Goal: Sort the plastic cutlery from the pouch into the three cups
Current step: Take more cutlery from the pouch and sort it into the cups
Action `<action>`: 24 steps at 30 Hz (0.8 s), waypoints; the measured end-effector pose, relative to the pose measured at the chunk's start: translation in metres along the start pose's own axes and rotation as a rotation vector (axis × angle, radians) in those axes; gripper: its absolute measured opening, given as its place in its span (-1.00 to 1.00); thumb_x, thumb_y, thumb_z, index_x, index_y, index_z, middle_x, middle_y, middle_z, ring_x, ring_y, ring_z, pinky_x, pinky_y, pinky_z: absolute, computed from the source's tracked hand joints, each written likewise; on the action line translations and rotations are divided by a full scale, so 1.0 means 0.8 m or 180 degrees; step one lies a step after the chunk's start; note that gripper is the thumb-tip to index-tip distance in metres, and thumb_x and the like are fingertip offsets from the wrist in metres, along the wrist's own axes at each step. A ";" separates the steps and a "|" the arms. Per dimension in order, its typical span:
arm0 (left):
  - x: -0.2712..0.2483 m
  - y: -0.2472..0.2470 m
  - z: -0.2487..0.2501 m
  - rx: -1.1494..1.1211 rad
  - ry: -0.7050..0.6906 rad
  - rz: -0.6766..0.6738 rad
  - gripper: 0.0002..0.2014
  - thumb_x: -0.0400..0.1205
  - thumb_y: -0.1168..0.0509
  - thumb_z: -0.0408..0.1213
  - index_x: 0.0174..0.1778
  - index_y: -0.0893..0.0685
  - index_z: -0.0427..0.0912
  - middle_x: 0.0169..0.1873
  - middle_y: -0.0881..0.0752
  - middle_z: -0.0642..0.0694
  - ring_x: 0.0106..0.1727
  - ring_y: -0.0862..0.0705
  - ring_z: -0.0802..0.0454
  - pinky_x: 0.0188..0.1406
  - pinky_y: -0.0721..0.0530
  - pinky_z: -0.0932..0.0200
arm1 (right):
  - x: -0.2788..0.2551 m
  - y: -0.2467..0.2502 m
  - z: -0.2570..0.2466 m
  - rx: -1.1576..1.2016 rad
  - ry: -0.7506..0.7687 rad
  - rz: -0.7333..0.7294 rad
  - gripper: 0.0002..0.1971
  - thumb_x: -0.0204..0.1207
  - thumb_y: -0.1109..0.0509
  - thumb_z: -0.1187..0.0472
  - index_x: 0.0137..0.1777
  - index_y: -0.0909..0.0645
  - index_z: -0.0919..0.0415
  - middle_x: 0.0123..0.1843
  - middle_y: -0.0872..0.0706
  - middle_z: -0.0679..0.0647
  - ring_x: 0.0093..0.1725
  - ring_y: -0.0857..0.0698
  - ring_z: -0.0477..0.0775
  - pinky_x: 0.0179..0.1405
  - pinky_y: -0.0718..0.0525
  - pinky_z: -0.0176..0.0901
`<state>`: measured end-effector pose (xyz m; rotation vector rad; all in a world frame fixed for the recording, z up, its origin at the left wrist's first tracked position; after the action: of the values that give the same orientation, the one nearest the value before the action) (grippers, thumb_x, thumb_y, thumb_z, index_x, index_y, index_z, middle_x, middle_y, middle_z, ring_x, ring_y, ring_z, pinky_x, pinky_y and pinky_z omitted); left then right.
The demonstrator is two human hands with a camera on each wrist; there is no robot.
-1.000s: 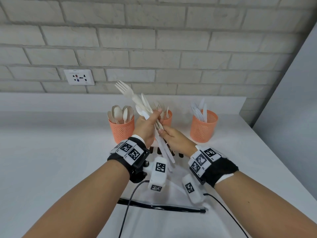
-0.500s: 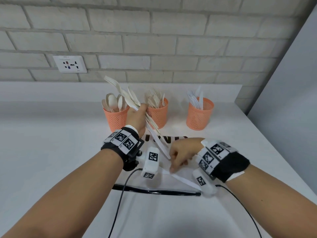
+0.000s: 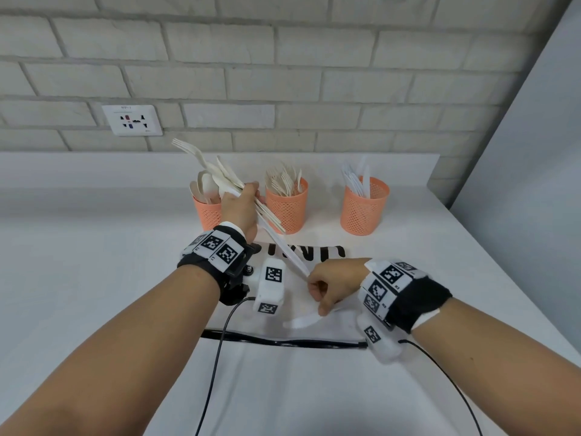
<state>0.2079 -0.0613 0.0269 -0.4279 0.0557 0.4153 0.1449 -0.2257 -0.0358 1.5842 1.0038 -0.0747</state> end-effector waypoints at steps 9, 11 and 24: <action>0.006 0.018 0.000 -0.0605 0.0225 0.0129 -0.81 0.61 -0.28 -0.38 -0.32 -0.47 -0.15 -0.76 -0.52 0.08 -0.66 -0.53 0.18 -0.40 -0.56 0.22 | -0.043 0.070 -0.009 0.1103 0.0454 0.0644 -0.82 0.62 -0.25 0.04 -0.09 -0.49 0.16 -0.31 -0.48 -0.03 -0.36 -0.45 -0.11 -0.32 -0.45 -0.29; 0.001 0.013 -0.001 -0.0689 0.0238 0.0124 -0.80 0.62 -0.26 -0.40 -0.31 -0.47 -0.17 -0.77 -0.52 0.08 -0.67 -0.53 0.18 -0.46 -0.57 0.23 | -0.045 0.091 -0.017 0.1326 0.0608 0.1627 -0.72 0.50 -0.40 -0.04 -0.12 -0.52 0.19 -0.40 -0.44 -0.12 -0.46 -0.40 -0.23 -0.42 -0.36 -0.41; -0.008 0.004 -0.022 -0.0602 0.0761 0.0230 -0.78 0.63 -0.27 -0.40 -0.36 -0.49 -0.21 -0.80 -0.53 0.03 -0.56 -0.58 0.09 -0.32 -0.58 0.11 | -0.017 0.078 -0.025 0.0200 0.0219 0.2083 -0.79 0.62 -0.24 0.16 0.15 -0.57 0.25 -0.10 -0.64 0.13 -0.16 -0.55 0.08 -0.23 -0.40 -0.16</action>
<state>0.2014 -0.0684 0.0109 -0.6623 0.2661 0.4407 0.1660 -0.2120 0.0264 1.9113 0.4964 0.4031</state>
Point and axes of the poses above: each hand's wrist, its own x-axis towards the middle knuckle, its own y-axis out of the back of the hand, z = x × y, the point moved 7 cm from there along x, towards the middle knuckle
